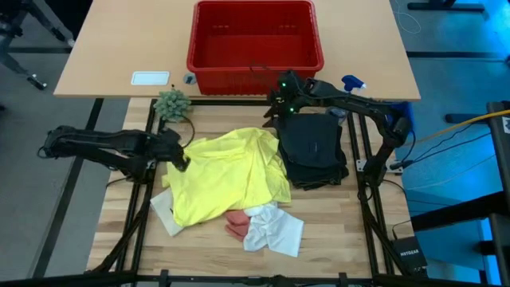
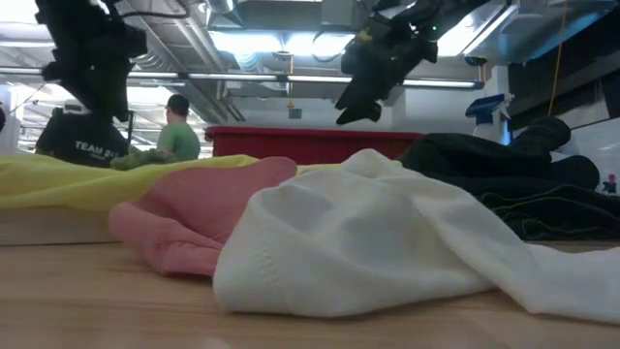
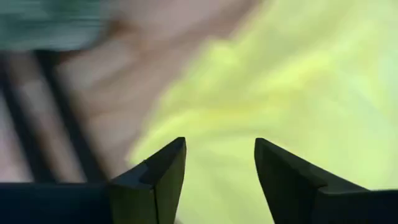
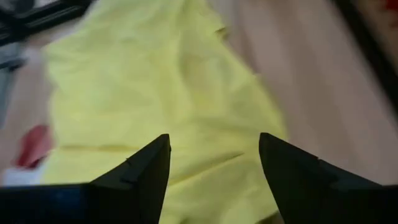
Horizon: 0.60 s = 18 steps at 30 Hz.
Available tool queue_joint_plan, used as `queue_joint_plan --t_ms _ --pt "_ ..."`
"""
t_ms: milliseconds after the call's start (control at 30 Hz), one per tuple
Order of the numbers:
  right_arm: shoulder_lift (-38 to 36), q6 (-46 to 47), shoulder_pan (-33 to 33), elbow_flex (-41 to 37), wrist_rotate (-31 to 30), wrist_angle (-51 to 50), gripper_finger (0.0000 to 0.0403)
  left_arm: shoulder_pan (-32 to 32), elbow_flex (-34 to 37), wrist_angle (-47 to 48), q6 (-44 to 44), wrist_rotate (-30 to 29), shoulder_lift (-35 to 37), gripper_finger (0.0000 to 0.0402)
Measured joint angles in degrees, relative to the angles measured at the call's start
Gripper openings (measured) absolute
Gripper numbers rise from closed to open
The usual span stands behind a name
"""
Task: Fold laundry
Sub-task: Fold the yellow shirt
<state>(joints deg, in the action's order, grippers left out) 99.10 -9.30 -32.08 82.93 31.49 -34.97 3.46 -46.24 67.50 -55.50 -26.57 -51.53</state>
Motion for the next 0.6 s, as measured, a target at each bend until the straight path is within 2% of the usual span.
queue_joint_plan --t_ms 133,233,433,600 --pt "-1.99 1.39 2.13 0.03 3.68 -3.35 0.0237 5.08 0.00 -6.91 9.42 10.63 -0.37 0.0158" --pt "-5.61 3.27 5.17 0.03 3.57 -3.70 0.0237 10.54 0.00 -8.13 9.19 15.26 -0.65 0.0147" --pt "-12.46 7.57 12.44 0.05 -7.62 -4.47 0.0237 25.71 0.00 -10.61 -0.06 14.29 -2.41 0.0134" --pt "-14.39 9.41 16.37 -0.78 -13.29 -6.34 0.0237 37.48 -0.04 -18.33 -7.45 12.31 -9.48 0.0122"
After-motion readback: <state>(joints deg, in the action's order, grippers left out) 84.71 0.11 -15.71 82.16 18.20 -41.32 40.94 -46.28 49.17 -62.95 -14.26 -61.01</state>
